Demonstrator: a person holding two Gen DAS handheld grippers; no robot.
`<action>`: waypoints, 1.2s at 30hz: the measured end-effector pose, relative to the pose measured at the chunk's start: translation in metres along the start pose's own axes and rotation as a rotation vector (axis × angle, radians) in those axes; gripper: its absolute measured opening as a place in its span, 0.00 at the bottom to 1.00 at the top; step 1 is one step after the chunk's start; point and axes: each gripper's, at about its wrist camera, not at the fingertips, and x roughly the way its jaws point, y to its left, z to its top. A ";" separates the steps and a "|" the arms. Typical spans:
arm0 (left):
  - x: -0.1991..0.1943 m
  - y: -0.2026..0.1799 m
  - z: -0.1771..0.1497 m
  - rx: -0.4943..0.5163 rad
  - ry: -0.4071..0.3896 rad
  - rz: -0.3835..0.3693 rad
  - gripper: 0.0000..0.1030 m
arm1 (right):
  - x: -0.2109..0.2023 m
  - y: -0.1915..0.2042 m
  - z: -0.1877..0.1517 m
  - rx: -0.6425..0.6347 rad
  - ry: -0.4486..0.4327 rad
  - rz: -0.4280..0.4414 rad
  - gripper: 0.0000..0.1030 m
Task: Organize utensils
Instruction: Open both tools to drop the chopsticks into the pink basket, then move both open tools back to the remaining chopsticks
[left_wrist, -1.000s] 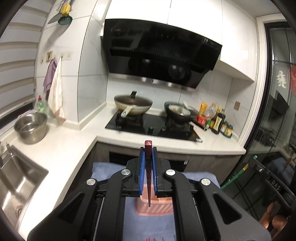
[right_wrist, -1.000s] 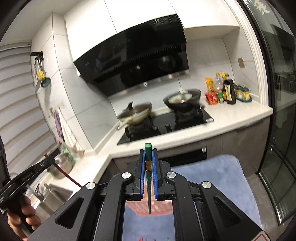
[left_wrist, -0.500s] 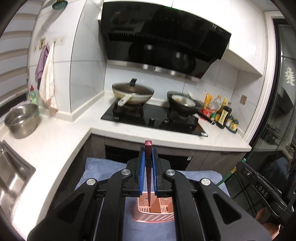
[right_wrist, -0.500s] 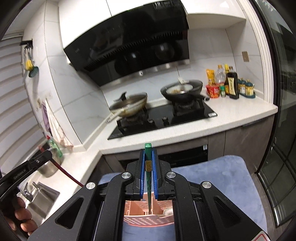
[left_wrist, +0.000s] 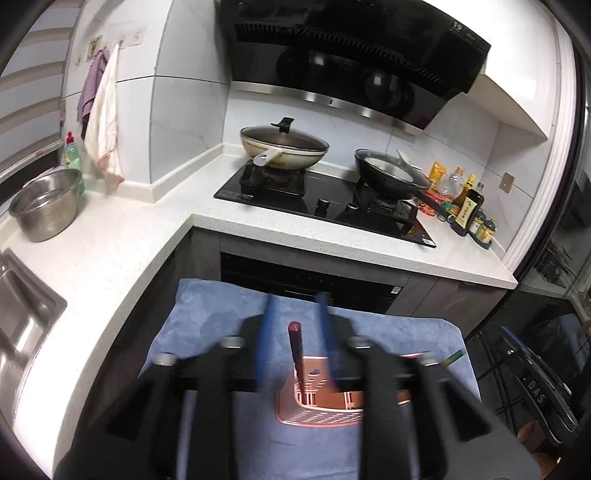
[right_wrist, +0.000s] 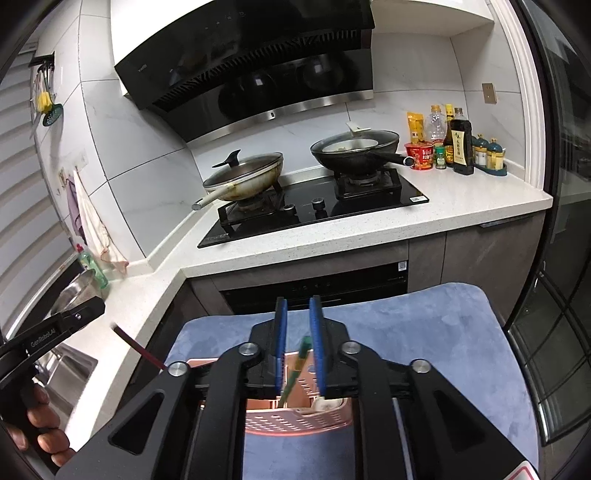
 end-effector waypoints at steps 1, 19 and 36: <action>-0.002 0.000 0.000 -0.003 -0.007 0.007 0.38 | -0.003 0.000 0.001 0.000 -0.007 -0.002 0.24; -0.079 0.008 -0.070 0.051 0.016 0.062 0.46 | -0.099 -0.019 -0.066 -0.007 0.032 -0.001 0.33; -0.116 0.044 -0.227 0.080 0.222 0.108 0.46 | -0.141 -0.028 -0.232 -0.108 0.304 -0.060 0.33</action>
